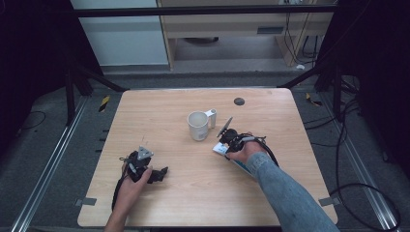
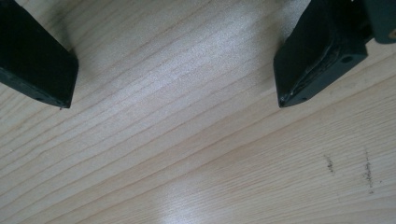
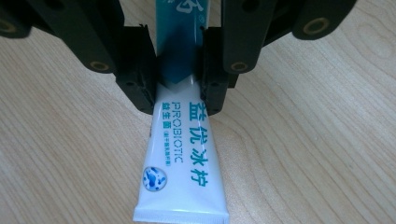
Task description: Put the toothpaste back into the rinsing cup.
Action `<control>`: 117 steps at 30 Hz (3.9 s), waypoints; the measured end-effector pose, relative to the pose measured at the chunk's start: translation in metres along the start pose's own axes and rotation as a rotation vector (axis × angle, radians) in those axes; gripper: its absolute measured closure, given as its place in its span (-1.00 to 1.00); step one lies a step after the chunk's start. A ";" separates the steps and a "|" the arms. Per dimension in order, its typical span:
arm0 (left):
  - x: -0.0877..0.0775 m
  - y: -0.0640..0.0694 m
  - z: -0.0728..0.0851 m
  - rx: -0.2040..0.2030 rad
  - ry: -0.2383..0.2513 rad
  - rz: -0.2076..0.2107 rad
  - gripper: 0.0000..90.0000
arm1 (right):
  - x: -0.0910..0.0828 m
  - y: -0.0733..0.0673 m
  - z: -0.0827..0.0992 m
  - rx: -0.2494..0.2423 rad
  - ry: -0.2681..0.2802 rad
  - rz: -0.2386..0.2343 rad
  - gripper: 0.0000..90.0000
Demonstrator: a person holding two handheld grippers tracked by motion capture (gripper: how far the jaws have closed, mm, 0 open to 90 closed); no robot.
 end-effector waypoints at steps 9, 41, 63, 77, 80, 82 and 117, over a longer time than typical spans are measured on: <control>0.000 0.000 0.000 0.000 0.000 0.000 -1.00 | -0.004 0.001 0.000 0.011 -0.002 -0.003 0.66; 0.000 0.000 0.000 -0.004 0.004 0.000 -1.00 | -0.069 0.019 -0.002 0.072 0.119 0.012 0.74; 0.002 0.000 -0.002 -0.017 0.008 -0.019 -1.00 | -0.111 0.033 -0.013 0.177 0.327 0.100 0.75; 0.004 -0.002 -0.005 -0.021 0.007 -0.023 -1.00 | -0.117 0.039 -0.029 0.259 0.429 0.198 0.75; 0.005 -0.002 -0.006 -0.028 0.009 -0.023 -1.00 | -0.120 0.037 -0.032 0.280 0.454 0.207 0.75; 0.006 -0.002 -0.006 -0.030 0.010 -0.026 -1.00 | -0.121 0.036 -0.034 0.286 0.472 0.211 0.75; 0.006 -0.004 -0.007 -0.027 0.007 -0.025 -1.00 | -0.145 0.020 -0.039 0.321 0.708 0.325 0.75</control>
Point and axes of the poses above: each handheld gripper's, and its own axes: x roughly forward along the jaws, z roughly out of its underside, y roughly to its right, the point moved 3 cm from there along x, roughly forward along the jaws, and after that the axes turned 13 degrees about -x, right-handed, at the moved point
